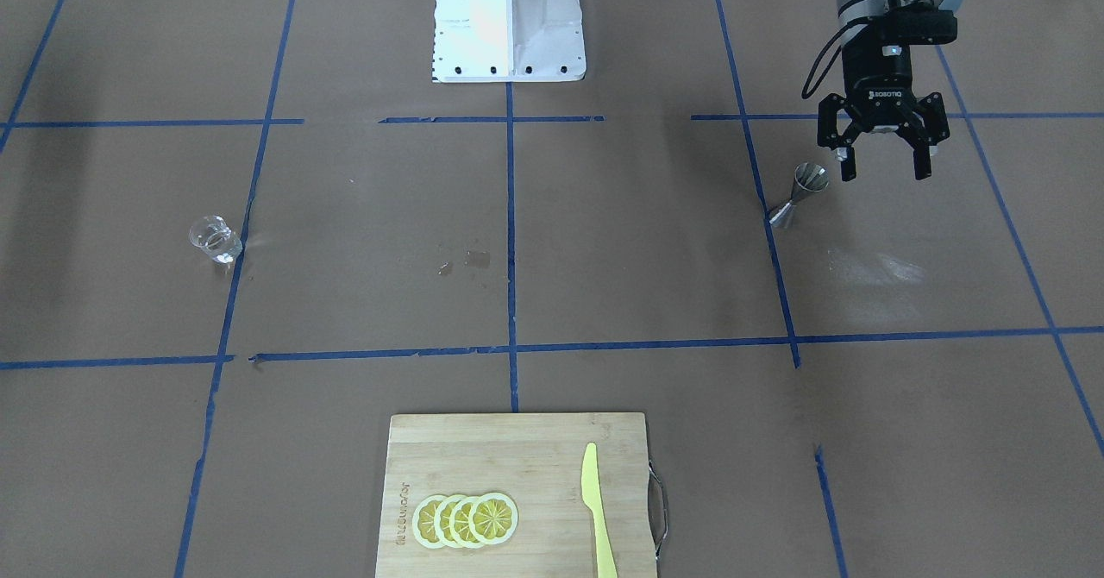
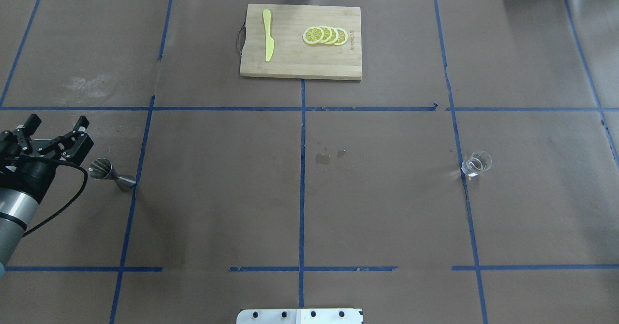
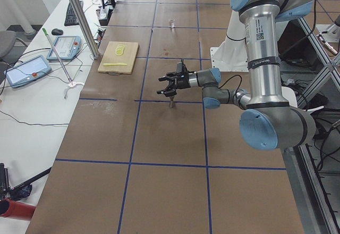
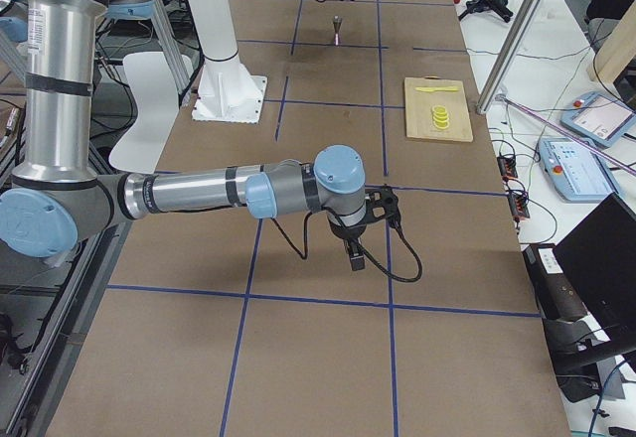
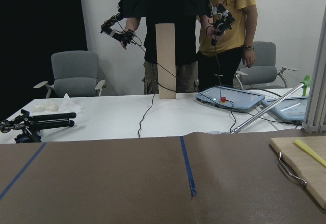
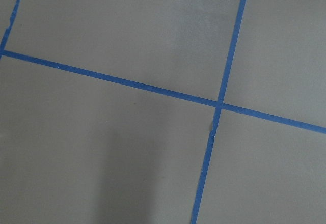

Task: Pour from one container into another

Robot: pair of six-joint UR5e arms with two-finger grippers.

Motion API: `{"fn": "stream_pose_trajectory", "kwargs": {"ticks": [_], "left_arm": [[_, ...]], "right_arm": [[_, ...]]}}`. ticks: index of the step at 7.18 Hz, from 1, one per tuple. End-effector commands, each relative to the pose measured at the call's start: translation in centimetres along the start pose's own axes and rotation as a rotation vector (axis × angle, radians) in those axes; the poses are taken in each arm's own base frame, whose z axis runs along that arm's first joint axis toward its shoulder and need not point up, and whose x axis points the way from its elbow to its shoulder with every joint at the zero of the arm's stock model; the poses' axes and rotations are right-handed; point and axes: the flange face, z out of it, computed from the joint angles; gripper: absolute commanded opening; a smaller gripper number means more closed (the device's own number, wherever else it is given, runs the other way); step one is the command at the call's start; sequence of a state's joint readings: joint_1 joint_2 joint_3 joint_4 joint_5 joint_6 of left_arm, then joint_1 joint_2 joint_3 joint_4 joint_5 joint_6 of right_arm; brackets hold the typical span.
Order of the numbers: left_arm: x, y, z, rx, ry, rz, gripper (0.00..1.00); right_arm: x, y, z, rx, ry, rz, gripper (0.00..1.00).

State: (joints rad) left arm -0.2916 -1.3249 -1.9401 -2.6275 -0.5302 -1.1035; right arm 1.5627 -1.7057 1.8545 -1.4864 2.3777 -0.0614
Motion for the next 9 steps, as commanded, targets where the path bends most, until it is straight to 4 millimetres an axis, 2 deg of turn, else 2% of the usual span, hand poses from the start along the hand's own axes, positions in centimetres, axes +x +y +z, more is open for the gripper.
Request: {"fn": "stream_pose_trajectory", "kwargs": {"ticks": [1, 2, 3, 6, 8, 9], "left_arm": [[1.7, 3.4, -1.3, -0.005, 0.038, -0.008, 1.00], [2.4, 6.5, -1.4, 0.002, 0.053, -0.026, 1.00], [2.3, 8.1, -1.5, -0.008, 0.060, -0.013, 1.00], [3.1, 9.9, -2.6, -0.015, 0.079, -0.002, 1.00], [3.1, 12.3, -3.1, -0.005, 0.090, -0.001, 1.00], [3.1, 12.7, -3.3, -0.009, 0.094, 0.003, 1.00]], "right_arm": [[0.1, 0.2, 0.1, -0.003, -0.002, 0.004, 1.00], [0.2, 0.2, 0.2, -0.004, -0.002, 0.005, 1.00], [0.2, 0.2, 0.2, -0.005, -0.002, 0.006, 1.00], [0.2, 0.4, 0.4, -0.008, -0.025, 0.012, 1.00], [0.3, 0.6, 0.6, -0.013, -0.025, 0.018, 1.00], [0.3, 0.7, 0.6, -0.014, -0.027, 0.019, 1.00]]}}
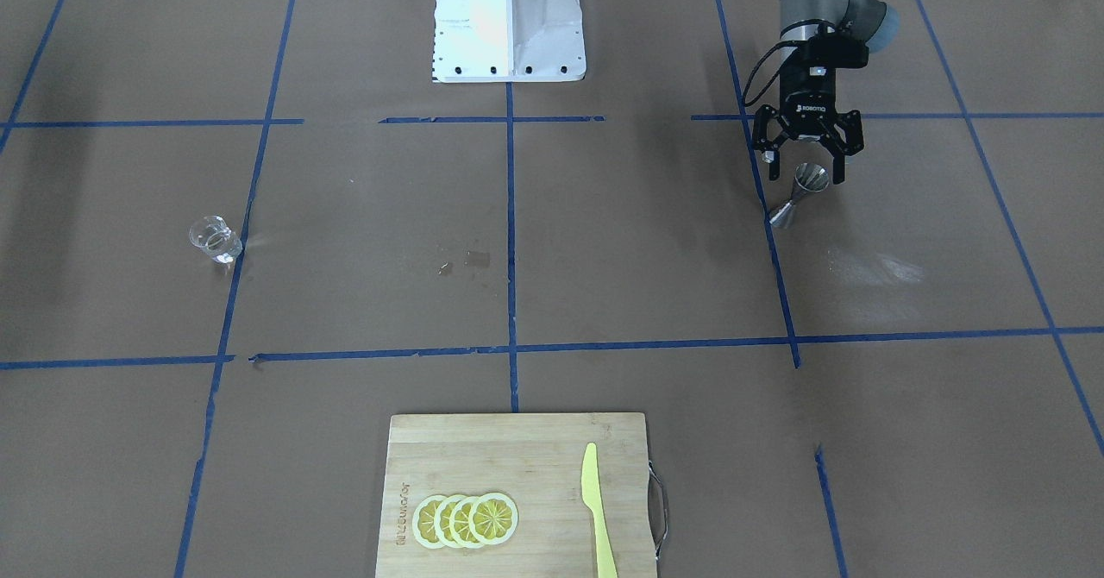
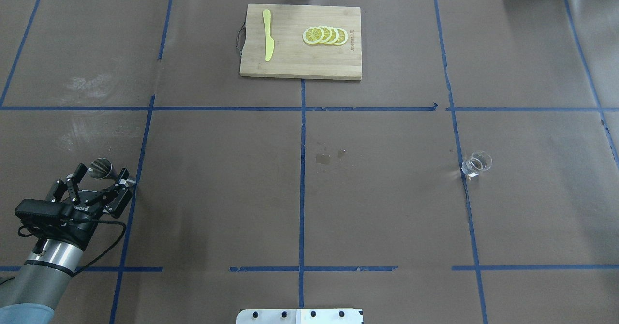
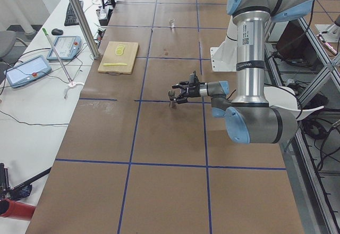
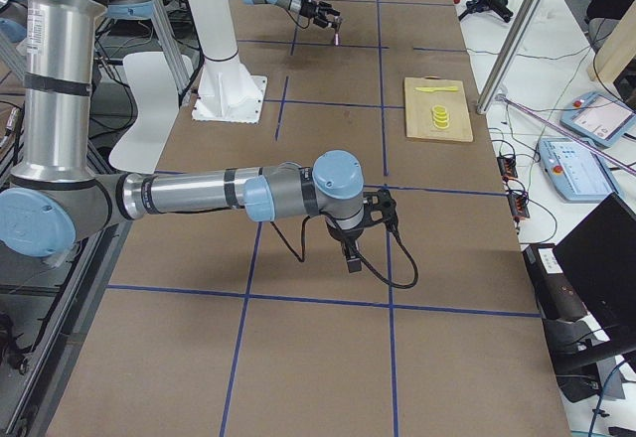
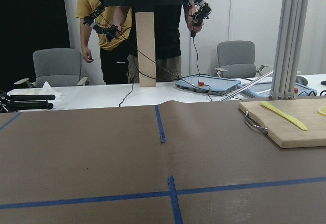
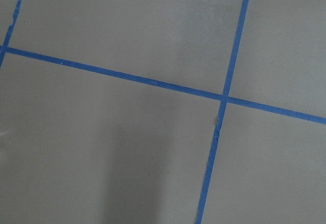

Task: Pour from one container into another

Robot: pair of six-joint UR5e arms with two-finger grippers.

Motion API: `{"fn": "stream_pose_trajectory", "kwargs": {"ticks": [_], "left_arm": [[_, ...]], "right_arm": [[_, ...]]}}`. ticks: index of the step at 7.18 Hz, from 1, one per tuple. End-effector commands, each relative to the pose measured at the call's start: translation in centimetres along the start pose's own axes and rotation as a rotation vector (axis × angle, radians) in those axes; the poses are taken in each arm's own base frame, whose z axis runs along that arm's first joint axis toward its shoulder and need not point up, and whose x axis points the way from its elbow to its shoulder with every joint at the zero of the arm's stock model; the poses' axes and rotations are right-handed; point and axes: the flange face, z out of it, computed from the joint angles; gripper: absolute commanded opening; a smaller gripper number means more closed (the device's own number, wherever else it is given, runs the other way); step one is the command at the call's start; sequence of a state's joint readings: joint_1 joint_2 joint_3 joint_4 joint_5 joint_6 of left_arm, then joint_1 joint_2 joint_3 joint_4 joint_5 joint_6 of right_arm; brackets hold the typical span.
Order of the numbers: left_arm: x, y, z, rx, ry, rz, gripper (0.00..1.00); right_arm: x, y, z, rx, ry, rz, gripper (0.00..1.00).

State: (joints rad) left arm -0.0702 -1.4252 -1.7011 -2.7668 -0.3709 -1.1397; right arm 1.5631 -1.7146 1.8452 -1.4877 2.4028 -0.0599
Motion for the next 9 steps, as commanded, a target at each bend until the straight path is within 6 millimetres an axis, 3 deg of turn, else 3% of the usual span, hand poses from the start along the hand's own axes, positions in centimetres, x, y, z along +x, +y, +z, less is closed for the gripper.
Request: {"fn": "stream_pose_trajectory", "kwargs": {"ticks": [1, 4, 9], "left_arm": [[-0.1, 1.6, -0.2, -0.006, 0.005, 0.015, 1.00], [1.2, 3.9, 0.8, -0.009, 0.002, 0.026, 1.00], [0.4, 4.4, 0.9, -0.006, 0.006, 0.012, 1.00]], "right_arm": [[0.1, 0.2, 0.1, -0.003, 0.000, 0.002, 1.00], [0.1, 0.2, 0.0, -0.001, 0.001, 0.002, 1.00], [0.0, 0.1, -0.2, 0.004, 0.001, -0.001, 1.00]]}}
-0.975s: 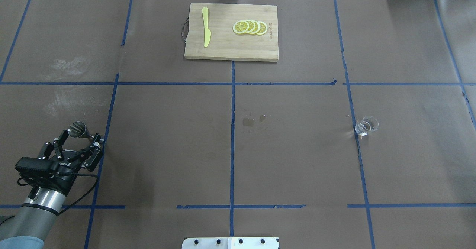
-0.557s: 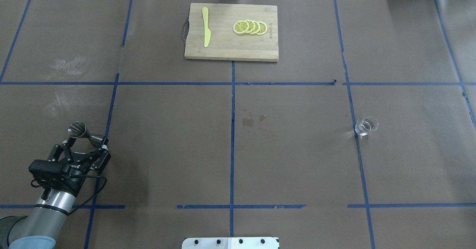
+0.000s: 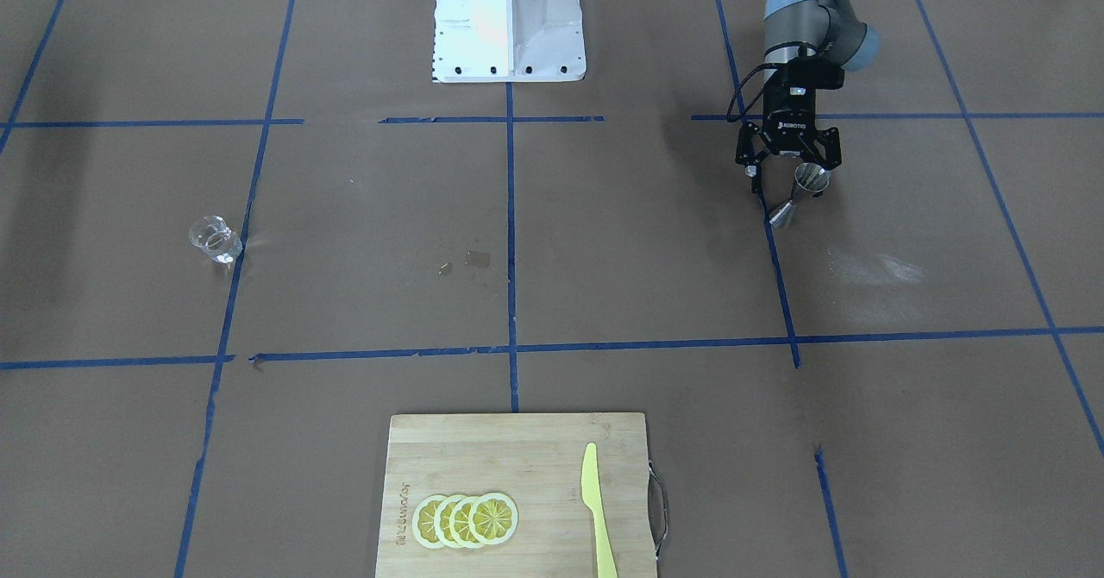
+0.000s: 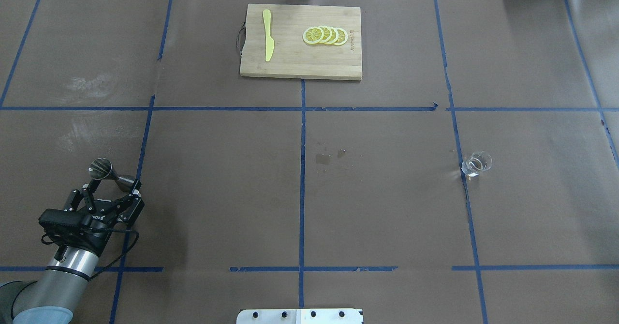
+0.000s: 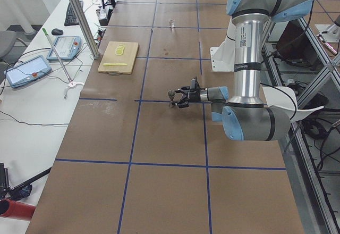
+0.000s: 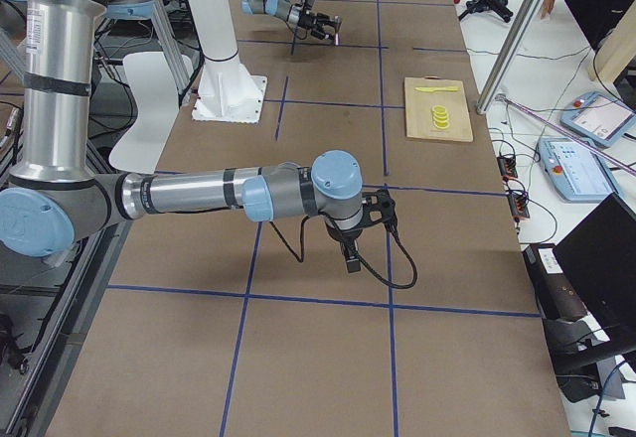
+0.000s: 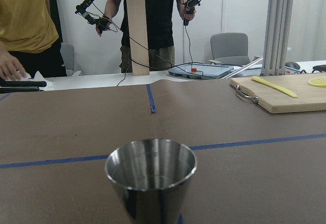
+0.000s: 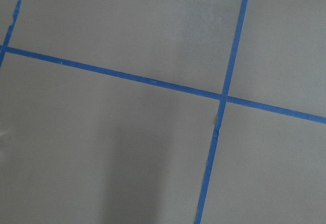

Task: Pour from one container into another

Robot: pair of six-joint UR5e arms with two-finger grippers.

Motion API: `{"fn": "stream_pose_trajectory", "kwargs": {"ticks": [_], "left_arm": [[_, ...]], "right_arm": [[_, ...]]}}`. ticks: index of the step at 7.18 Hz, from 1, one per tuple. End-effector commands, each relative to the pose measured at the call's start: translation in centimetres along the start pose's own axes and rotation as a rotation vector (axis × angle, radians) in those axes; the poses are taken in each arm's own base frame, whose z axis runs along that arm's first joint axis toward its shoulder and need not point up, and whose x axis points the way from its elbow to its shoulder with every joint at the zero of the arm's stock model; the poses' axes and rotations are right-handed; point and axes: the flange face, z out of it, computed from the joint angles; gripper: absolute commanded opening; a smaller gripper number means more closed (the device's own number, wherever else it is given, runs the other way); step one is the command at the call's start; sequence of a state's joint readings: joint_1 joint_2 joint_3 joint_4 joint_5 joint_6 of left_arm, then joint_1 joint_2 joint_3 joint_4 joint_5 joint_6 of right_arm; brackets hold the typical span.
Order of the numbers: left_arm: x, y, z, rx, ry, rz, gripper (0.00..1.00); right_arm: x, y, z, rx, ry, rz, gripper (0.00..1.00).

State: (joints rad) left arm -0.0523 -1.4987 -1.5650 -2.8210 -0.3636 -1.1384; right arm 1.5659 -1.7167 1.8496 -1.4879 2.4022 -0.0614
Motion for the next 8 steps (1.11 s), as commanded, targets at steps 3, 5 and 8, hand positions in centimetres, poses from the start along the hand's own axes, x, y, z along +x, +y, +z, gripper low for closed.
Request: {"fn": "stream_pose_trajectory", "kwargs": {"ticks": [3, 5, 8], "left_arm": [[-0.19, 0.02, 0.02, -0.005, 0.001, 0.006, 1.00], [-0.12, 0.14, 0.04, -0.010, 0.004, 0.009, 1.00], [-0.49, 0.33, 0.38, -0.028, 0.005, 0.014, 0.96]], "right_arm": [[-0.01, -0.01, -0.03, 0.001, 0.000, 0.000, 1.00], [0.01, -0.08, -0.02, 0.002, 0.002, -0.003, 1.00], [0.06, -0.07, -0.07, 0.003, 0.002, -0.002, 1.00]]}}
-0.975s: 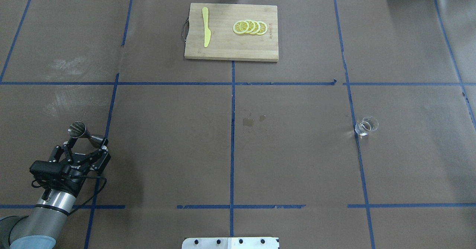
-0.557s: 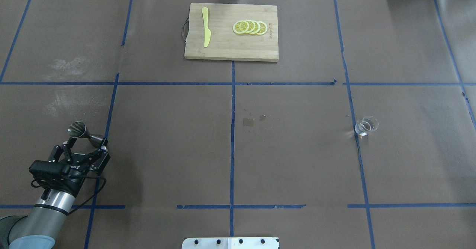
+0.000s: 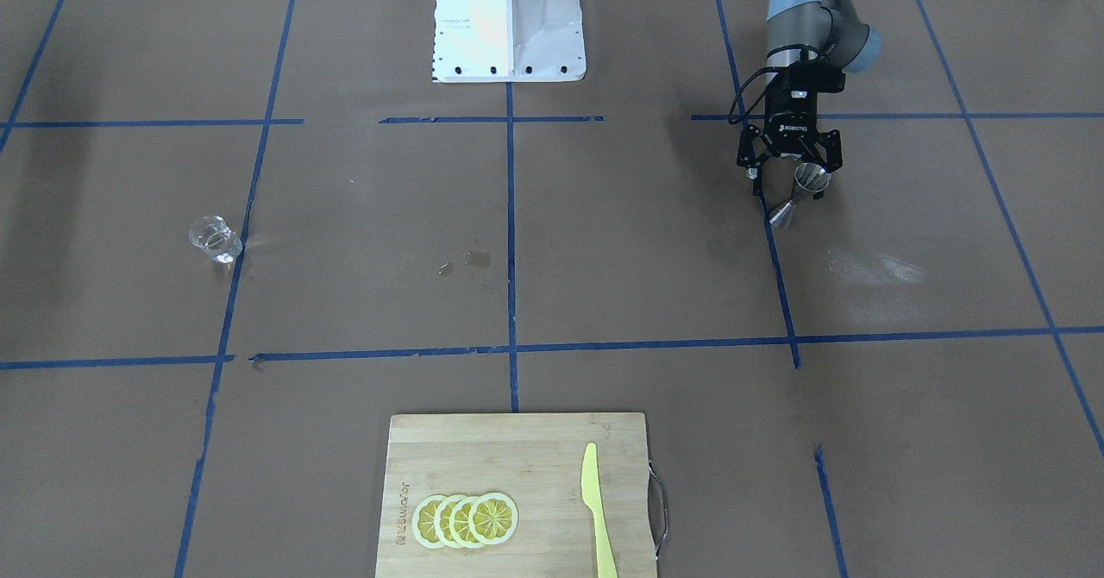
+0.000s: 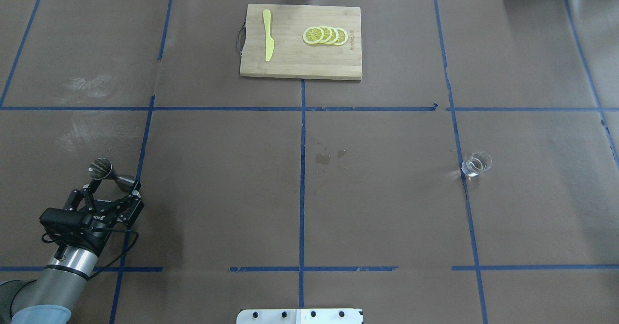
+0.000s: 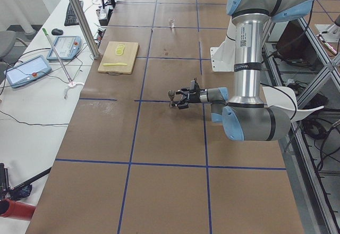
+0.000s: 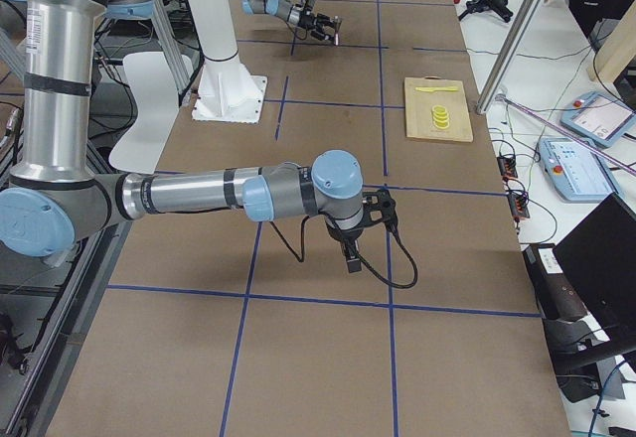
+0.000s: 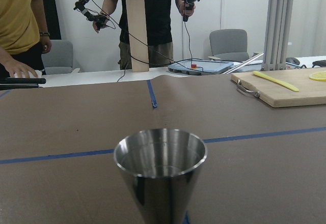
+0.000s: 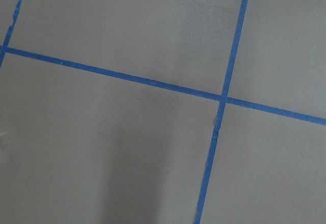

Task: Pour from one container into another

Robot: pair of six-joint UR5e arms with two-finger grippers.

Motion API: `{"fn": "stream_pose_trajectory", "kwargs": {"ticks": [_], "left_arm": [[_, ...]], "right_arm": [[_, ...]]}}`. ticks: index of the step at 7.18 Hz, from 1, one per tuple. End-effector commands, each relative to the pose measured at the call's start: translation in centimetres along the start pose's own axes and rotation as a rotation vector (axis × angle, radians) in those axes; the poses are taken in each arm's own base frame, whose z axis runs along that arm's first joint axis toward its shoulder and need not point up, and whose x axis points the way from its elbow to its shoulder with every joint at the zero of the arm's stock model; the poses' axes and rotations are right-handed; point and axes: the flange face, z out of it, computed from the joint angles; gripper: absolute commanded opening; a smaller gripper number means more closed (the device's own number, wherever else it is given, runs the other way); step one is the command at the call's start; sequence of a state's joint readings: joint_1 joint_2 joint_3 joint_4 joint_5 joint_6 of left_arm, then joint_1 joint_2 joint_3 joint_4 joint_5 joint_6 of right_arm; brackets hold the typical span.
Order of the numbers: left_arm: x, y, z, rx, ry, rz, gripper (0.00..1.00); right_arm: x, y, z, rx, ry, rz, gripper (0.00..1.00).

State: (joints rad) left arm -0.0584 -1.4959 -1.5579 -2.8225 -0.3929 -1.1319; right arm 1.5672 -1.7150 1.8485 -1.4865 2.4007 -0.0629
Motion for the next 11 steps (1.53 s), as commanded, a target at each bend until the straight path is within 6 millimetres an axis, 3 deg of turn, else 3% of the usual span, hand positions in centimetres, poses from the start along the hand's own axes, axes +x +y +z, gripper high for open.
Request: {"fn": "stream_pose_trajectory", "kwargs": {"ticks": [1, 4, 8, 11], "left_arm": [[-0.2, -0.2, 0.4, -0.014, 0.001, -0.006, 0.92], [-0.8, -1.1, 1.5, -0.010, -0.009, -0.025, 0.85], [-0.8, -0.9, 1.5, -0.007, -0.003, -0.042, 0.54], [-0.9, -0.5, 1.5, -0.008, -0.005, -0.036, 0.51]], "right_arm": [[0.0, -0.1, -0.1, 0.001, 0.000, -0.001, 1.00], [0.2, 0.0, -0.2, 0.005, 0.002, 0.001, 1.00], [0.3, 0.1, -0.4, 0.008, 0.003, 0.004, 1.00], [0.4, 0.2, -0.4, 0.009, 0.004, 0.007, 1.00]]}}
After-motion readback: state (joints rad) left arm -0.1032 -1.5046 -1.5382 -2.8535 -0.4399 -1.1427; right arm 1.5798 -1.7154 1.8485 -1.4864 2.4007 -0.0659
